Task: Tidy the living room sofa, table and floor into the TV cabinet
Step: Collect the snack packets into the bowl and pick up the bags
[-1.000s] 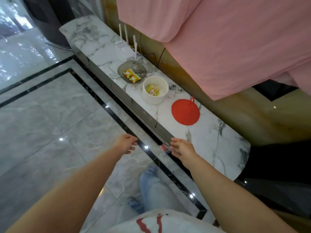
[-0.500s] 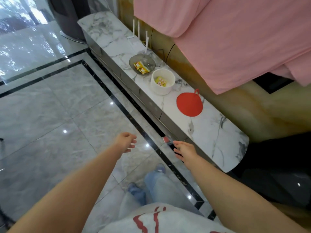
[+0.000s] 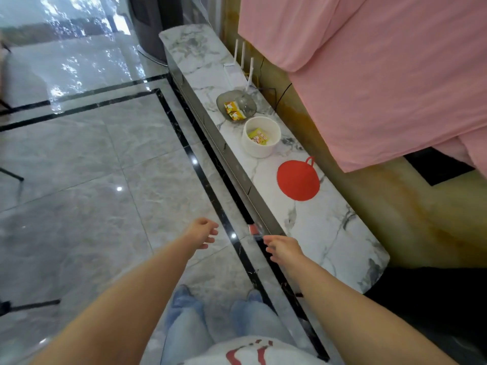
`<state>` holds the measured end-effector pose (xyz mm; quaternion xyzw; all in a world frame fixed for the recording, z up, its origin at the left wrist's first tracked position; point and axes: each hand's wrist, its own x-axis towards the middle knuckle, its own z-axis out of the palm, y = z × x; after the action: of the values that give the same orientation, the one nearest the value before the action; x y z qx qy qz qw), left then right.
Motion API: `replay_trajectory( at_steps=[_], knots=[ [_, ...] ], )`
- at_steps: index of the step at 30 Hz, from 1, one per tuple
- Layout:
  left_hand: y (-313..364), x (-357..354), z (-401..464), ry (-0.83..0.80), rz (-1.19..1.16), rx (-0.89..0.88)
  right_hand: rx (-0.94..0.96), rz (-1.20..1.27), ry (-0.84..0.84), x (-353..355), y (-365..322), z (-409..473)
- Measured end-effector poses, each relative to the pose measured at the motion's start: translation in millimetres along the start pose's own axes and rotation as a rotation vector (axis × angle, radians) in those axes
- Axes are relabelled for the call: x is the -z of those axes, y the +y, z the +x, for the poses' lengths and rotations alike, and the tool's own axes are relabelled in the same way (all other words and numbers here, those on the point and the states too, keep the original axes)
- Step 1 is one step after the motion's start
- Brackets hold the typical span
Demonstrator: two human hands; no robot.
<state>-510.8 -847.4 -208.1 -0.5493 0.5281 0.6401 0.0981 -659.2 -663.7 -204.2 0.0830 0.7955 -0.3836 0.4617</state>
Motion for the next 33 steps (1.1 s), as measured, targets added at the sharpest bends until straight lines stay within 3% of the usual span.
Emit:
replay_trajectory(
  at_steps=[6, 16, 24, 33],
  knots=[
    [-8.5, -84.5, -19.4, -0.022, -0.143, 0.036, 0.063, -0.180, -0.158, 50.2, -0.2, 26.8],
    [-34.8, -92.1, 18.5, 0.011, -0.215, 0.065, -0.004, -0.520, -0.247, 44.6, 31.9, 91.8],
    [-64.9, -74.9, 119.6, -0.044, -0.309, -0.031, 0.009, -0.767, -0.357, -35.7, 48.2, 209.5],
    [-145.1, -85.1, 299.2, -0.051, -0.359, -0.047, 0.143, -0.948, -0.222, -115.5, 118.9, 376.7]
  ],
)
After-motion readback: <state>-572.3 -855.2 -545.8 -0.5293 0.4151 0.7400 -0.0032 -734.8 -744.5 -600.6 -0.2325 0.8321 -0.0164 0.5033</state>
